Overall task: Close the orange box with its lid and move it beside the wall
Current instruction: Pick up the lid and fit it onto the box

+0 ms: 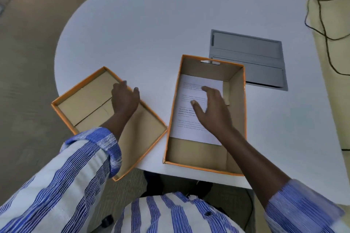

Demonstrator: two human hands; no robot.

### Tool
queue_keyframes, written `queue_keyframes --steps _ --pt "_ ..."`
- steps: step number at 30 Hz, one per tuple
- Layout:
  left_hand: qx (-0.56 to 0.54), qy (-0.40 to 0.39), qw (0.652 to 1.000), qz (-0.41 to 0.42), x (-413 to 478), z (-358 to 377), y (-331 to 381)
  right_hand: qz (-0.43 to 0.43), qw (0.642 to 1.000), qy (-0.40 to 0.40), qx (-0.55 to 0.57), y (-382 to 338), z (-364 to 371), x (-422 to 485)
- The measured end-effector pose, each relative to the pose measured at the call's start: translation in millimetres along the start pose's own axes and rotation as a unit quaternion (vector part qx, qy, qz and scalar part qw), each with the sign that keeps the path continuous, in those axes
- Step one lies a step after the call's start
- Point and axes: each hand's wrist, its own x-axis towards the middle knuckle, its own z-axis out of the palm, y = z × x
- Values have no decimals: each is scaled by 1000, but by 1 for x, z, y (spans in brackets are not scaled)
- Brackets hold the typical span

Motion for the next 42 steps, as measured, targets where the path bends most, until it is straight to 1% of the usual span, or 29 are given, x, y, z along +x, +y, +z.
queue_keyframes --steps 3,5,7,9,10,12,14,16,19,22,27,30,32,34,35,36,37,38,39,41,42 --pt "54 19 997 -50 -5 -21 -46 78 988 -125 44 -32 35 10" --pt "92 44 991 -89 -9 -35 -73 100 978 -177 51 -48 56 13" --pt "121 76 980 -139 -14 -47 -95 118 974 -190 42 -57 72 14" --pt "114 100 967 -202 -18 -54 -114 126 975 -180 19 -61 83 14" --pt "94 100 960 -244 -19 -56 -122 125 977 -175 10 -62 86 14" --pt "37 76 943 -322 -22 -57 -134 120 978 -173 6 -64 89 14" --pt "2 47 935 -350 -25 -57 -141 119 977 -176 16 -66 91 15" --pt "-3 45 940 -339 -26 -59 -144 120 977 -176 21 -68 93 17" --pt "-5 62 949 -310 -19 -69 -145 117 978 -172 19 -71 96 19" --pt "-17 99 953 -286 -4 -83 -138 109 976 -186 26 -75 98 21" --pt "-68 150 957 -241 33 -112 -108 98 975 -198 35 -87 106 24" --pt "-77 137 967 -198 52 -132 -88 91 972 -211 44 -93 109 24" --pt "-77 123 976 -161 60 -143 -73 103 971 -212 38 -99 107 26" --pt "-88 123 980 -131 63 -151 -55 99 981 -166 -31 -108 103 28" --pt "-98 125 980 -117 63 -153 -46 66 988 -127 -55 -114 100 29" --pt "-110 126 980 -104 63 -154 -36 14 994 -92 -52 -123 97 30" --pt "-122 127 980 -93 62 -155 -26 -36 996 -84 -21 -134 94 31" --pt "-130 125 980 -83 62 -155 -16 -61 992 -105 35 -146 93 34" --pt "-135 120 981 -76 61 -154 -6 -54 981 -150 107 -160 91 39" --pt "-139 109 982 -73 58 -151 14 23 934 -255 250 -187 90 46" --pt "-146 106 981 -78 57 -149 23 47 915 -284 281 -197 90 49"
